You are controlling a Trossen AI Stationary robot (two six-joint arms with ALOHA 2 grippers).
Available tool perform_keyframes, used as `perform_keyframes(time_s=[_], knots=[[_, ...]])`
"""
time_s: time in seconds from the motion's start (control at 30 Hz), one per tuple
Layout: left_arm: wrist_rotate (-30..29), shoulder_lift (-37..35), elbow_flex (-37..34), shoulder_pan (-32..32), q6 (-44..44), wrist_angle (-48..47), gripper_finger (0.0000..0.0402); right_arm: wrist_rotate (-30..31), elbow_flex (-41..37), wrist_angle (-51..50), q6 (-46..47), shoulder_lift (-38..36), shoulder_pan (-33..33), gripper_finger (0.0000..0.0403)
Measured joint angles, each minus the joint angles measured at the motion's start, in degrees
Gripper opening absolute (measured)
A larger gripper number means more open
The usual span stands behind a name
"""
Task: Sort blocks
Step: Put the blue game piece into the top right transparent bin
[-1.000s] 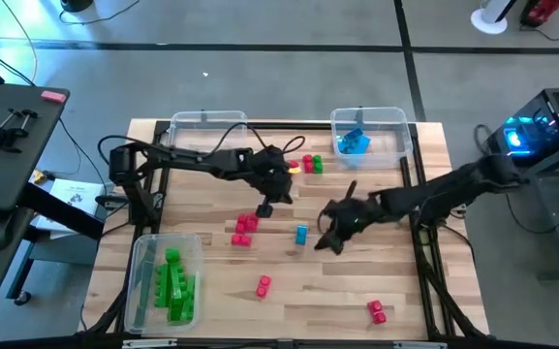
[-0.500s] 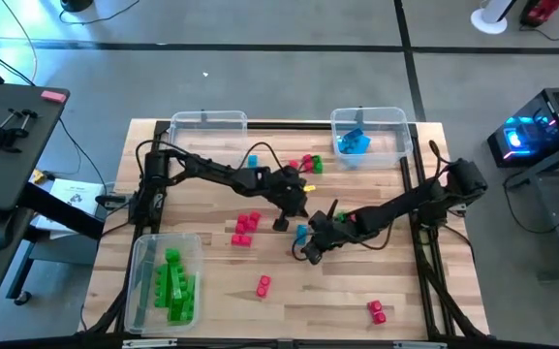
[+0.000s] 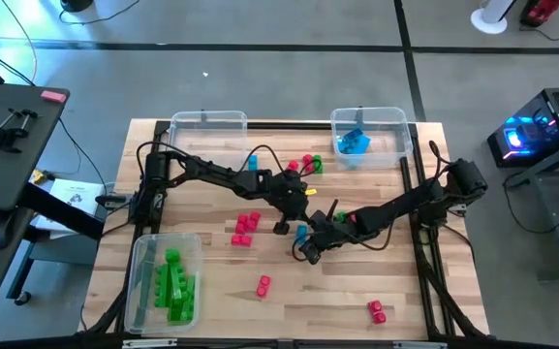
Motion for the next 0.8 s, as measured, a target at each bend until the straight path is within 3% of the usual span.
perform_keyframes(time_s=[0.53,0.8], knots=[[0.03,0.0,0.0,0.07,1.24,-0.11,0.0,0.04,0.0,0.05,-2.24,0.0,0.24,0.0],[4.22,0.0,0.0,-0.26,3.3,-2.27,0.0,-0.04,0.0,0.05,-6.22,0.0,1.34,0.0]])
